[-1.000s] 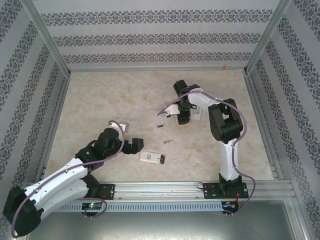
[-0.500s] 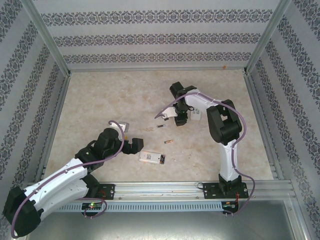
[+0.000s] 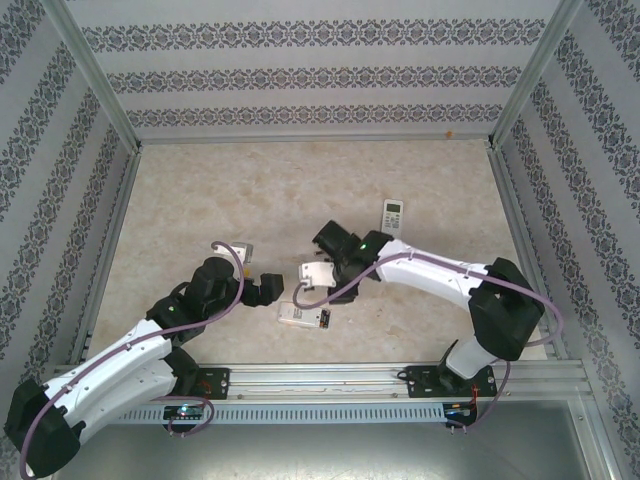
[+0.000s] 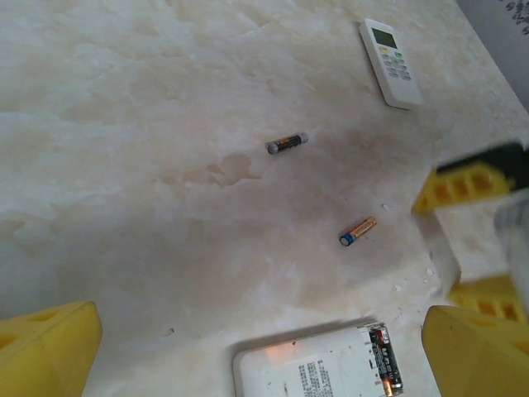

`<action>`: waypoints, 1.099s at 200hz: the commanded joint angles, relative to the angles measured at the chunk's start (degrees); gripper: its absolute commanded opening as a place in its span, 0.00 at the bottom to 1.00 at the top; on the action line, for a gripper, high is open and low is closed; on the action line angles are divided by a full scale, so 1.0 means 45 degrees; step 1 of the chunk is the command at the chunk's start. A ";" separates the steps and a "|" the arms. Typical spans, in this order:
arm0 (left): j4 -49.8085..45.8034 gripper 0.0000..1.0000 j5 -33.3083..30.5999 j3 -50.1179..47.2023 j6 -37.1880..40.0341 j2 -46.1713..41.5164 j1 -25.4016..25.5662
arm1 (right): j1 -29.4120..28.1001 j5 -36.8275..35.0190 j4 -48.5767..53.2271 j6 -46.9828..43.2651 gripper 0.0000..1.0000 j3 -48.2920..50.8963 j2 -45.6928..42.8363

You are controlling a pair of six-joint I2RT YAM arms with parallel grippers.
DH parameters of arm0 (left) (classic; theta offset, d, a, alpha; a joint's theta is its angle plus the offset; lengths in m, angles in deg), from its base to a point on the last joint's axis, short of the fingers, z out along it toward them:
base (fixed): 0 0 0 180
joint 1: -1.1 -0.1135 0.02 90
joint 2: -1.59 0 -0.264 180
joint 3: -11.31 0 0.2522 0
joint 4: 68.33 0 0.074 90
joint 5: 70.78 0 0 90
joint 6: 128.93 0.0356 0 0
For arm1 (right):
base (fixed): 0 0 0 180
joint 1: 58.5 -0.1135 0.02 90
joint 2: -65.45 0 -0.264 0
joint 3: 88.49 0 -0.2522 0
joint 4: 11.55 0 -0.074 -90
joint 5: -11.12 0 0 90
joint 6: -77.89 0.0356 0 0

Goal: Load the batteries into the remote control

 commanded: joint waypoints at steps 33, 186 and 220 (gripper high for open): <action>-0.0706 1.00 0.0260 0.0018 -0.1574 -0.0376 -0.0927 | -0.1538 -0.1301 -0.0661 0.3854 0.57 0.0524 0.0144; -0.0323 1.00 0.2580 -0.0620 -0.2968 -0.0227 -0.3082 | -0.2722 -0.0944 -0.1637 0.5558 0.58 0.1415 0.1712; -0.0302 1.00 0.2596 -0.0676 -0.2951 -0.0220 -0.3084 | -0.2731 -0.1042 -0.1656 0.5573 0.61 0.1486 0.1643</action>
